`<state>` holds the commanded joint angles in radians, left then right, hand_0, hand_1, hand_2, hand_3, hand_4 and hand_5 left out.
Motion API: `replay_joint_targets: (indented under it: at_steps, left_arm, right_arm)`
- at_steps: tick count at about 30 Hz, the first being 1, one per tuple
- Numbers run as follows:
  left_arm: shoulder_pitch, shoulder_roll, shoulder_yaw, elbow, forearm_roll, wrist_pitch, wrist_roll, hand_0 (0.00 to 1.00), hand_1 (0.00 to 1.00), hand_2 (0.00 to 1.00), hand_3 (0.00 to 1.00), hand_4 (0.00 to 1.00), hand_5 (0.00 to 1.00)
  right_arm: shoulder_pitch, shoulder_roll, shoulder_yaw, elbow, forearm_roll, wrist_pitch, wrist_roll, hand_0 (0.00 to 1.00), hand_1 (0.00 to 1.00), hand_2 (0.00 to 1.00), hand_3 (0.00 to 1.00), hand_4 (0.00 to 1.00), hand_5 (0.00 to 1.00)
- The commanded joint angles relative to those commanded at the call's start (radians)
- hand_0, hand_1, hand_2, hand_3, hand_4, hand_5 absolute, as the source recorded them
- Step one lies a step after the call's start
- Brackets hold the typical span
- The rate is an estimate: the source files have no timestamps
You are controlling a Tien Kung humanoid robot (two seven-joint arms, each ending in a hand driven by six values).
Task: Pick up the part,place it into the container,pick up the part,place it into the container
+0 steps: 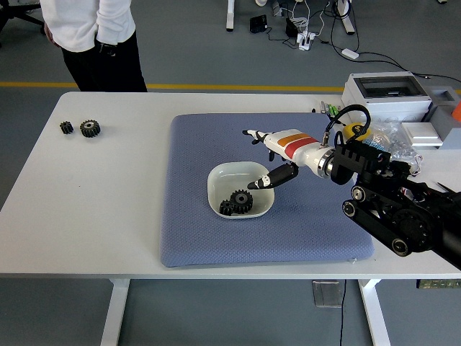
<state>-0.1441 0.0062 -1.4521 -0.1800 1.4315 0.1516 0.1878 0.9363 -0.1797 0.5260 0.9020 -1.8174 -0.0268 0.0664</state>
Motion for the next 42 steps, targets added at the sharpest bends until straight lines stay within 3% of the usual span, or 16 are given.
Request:
replay_joint_targets:
  at_steps: [8, 12, 13, 15, 18, 19, 21, 24, 25, 30, 31, 33, 36, 37, 42]
  left_arm:
    - [0.002, -0.001, -0.006, 0.000, -0.002, 0.003, -0.002, 0.690, 0.679, 0.676, 0.571, 0.622, 0.537]
    - [0.002, -0.003, -0.016, 0.000, 0.012, 0.000, 0.000, 0.690, 0.679, 0.676, 0.571, 0.622, 0.537]
    - [0.001, -0.004, -0.016, 0.000, 0.015, 0.000, 0.000, 0.689, 0.679, 0.676, 0.572, 0.621, 0.536]
    - [0.000, -0.005, -0.014, 0.000, 0.012, 0.001, -0.001, 0.689, 0.679, 0.676, 0.572, 0.621, 0.536]
    - [-0.002, -0.006, -0.007, 0.000, 0.002, 0.003, -0.002, 0.689, 0.679, 0.676, 0.572, 0.621, 0.536]
    - [-0.004, -0.006, -0.007, 0.000, 0.001, 0.003, -0.002, 0.688, 0.676, 0.674, 0.571, 0.621, 0.536]
    - [-0.007, -0.005, -0.007, 0.000, 0.004, 0.003, -0.002, 0.688, 0.676, 0.674, 0.571, 0.621, 0.536]
    - [-0.012, -0.006, -0.004, 0.000, 0.005, 0.003, -0.001, 0.688, 0.676, 0.674, 0.571, 0.621, 0.536]
    - [-0.012, -0.006, -0.002, 0.000, 0.003, 0.004, -0.001, 0.688, 0.673, 0.672, 0.571, 0.620, 0.536]
    - [-0.016, -0.006, 0.004, 0.000, -0.008, 0.007, -0.001, 0.688, 0.673, 0.672, 0.571, 0.620, 0.536]
    - [-0.017, -0.006, 0.001, 0.000, -0.006, 0.008, -0.001, 0.687, 0.671, 0.662, 0.569, 0.618, 0.535]
    - [-0.017, -0.006, -0.007, 0.000, -0.001, 0.011, -0.001, 0.687, 0.671, 0.662, 0.569, 0.618, 0.535]
    - [-0.017, -0.006, -0.017, 0.000, 0.000, 0.016, 0.002, 0.687, 0.671, 0.662, 0.569, 0.618, 0.535]
    - [-0.017, -0.006, -0.018, 0.000, 0.001, 0.016, 0.003, 0.683, 0.670, 0.659, 0.568, 0.617, 0.540]
    - [-0.015, -0.006, -0.010, 0.000, -0.006, 0.015, 0.004, 0.683, 0.670, 0.659, 0.568, 0.617, 0.540]
  right_arm:
    - [-0.045, -0.073, 0.085, 0.071, -0.009, -0.002, -0.009, 0.420, 0.542, 0.832, 0.998, 0.998, 0.543]
    - [-0.114, -0.099, 0.130, 0.138, 0.087, -0.087, 0.009, 0.420, 0.542, 0.832, 0.998, 0.998, 0.543]
    - [-0.134, -0.105, 0.145, 0.156, 0.104, -0.111, 0.016, 0.553, 0.661, 0.794, 0.945, 0.998, 0.530]
    - [-0.171, -0.120, 0.176, 0.183, 0.132, -0.152, 0.023, 0.553, 0.661, 0.794, 0.945, 0.998, 0.530]
    - [-0.217, -0.160, 0.239, 0.221, 0.189, -0.166, 0.023, 0.553, 0.661, 0.794, 0.945, 0.998, 0.530]
    - [-0.227, -0.173, 0.255, 0.233, 0.219, -0.166, 0.026, 0.805, 0.842, 0.875, 0.930, 0.998, 0.561]
    - [-0.248, -0.203, 0.290, 0.260, 0.298, -0.164, 0.040, 0.805, 0.842, 0.875, 0.930, 0.998, 0.561]
    - [-0.286, -0.236, 0.330, 0.305, 0.428, -0.154, 0.073, 0.805, 0.842, 0.875, 0.930, 0.998, 0.561]
    - [-0.299, -0.242, 0.341, 0.319, 0.467, -0.151, 0.083, 0.850, 0.859, 0.884, 0.914, 0.998, 0.739]
    - [-0.366, -0.265, 0.401, 0.386, 0.681, -0.108, 0.122, 0.850, 0.859, 0.884, 0.914, 0.998, 0.739]
    - [-0.383, -0.270, 0.414, 0.399, 0.720, -0.093, 0.125, 0.816, 0.801, 0.842, 0.878, 0.998, 0.793]
    - [-0.420, -0.278, 0.441, 0.424, 0.805, -0.065, 0.126, 0.816, 0.801, 0.842, 0.878, 0.998, 0.793]
    - [-0.499, -0.291, 0.490, 0.460, 0.935, -0.010, 0.107, 0.816, 0.801, 0.842, 0.878, 0.998, 0.793]
    - [-0.524, -0.292, 0.503, 0.468, 0.974, 0.002, 0.104, 0.770, 0.764, 0.809, 0.869, 0.998, 0.837]
    - [-0.688, -0.279, 0.591, 0.501, 1.215, 0.056, 0.119, 0.770, 0.764, 0.809, 0.869, 0.998, 0.837]
